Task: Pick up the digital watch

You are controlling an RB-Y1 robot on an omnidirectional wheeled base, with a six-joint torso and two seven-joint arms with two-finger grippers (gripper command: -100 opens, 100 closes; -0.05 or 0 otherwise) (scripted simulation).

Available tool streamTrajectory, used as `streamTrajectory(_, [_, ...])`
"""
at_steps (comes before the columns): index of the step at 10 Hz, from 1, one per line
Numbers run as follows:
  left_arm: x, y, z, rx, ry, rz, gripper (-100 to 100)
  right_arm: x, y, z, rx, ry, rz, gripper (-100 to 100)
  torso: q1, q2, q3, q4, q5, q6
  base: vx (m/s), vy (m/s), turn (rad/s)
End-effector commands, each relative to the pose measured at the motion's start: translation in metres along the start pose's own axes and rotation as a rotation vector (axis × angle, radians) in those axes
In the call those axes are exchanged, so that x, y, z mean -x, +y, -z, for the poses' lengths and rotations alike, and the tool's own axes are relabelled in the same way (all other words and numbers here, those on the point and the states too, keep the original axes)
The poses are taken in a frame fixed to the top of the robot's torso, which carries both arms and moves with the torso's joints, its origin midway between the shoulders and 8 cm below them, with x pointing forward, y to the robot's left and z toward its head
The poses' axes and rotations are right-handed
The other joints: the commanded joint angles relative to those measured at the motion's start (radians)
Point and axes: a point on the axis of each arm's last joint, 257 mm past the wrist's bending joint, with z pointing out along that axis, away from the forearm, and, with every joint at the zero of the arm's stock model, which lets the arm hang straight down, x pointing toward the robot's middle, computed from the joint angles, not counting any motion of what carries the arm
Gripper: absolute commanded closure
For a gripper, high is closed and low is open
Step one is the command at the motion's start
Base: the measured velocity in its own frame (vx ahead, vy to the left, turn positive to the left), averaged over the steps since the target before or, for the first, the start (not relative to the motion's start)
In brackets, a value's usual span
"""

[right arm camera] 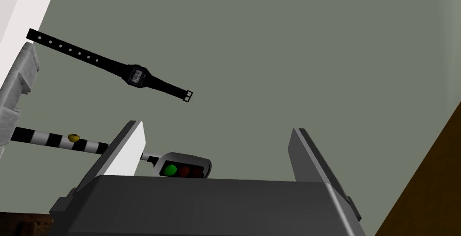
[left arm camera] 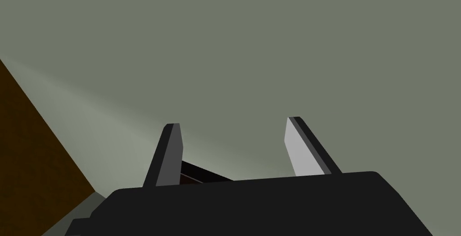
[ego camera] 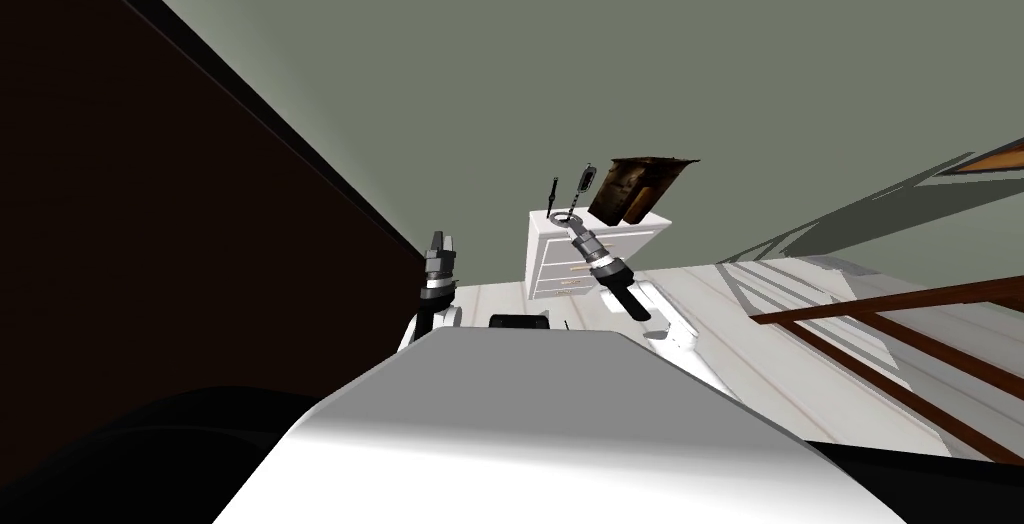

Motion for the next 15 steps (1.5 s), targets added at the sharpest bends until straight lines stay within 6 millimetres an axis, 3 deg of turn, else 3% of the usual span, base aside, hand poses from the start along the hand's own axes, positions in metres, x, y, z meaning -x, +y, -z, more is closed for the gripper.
streamTrajectory(1, [0.0,0.0,0.0,0.0,0.0,0.0,0,-0.002,-0.005,0.0,-0.015,0.029,0.026,-100,0.0,0.0,0.0,0.0,0.0,0.0,-0.006,0.054,-0.006])
streamTrajectory(9, [0.0,0.0,0.0,0.0,0.0,0.0,0,0.009,-0.048,-0.001,-0.133,0.186,0.216,-100,0.001,-0.002,-0.001,0.0,0.0,0.0,-0.001,0.071,-0.005])
streamTrajectory(15, [0.0,0.0,0.0,0.0,0.0,0.0,0,0.038,-0.089,0.007,-0.251,0.284,0.382,-100,0.002,-0.002,-0.001,0.0,0.0,0.0,0.011,0.086,-0.004])
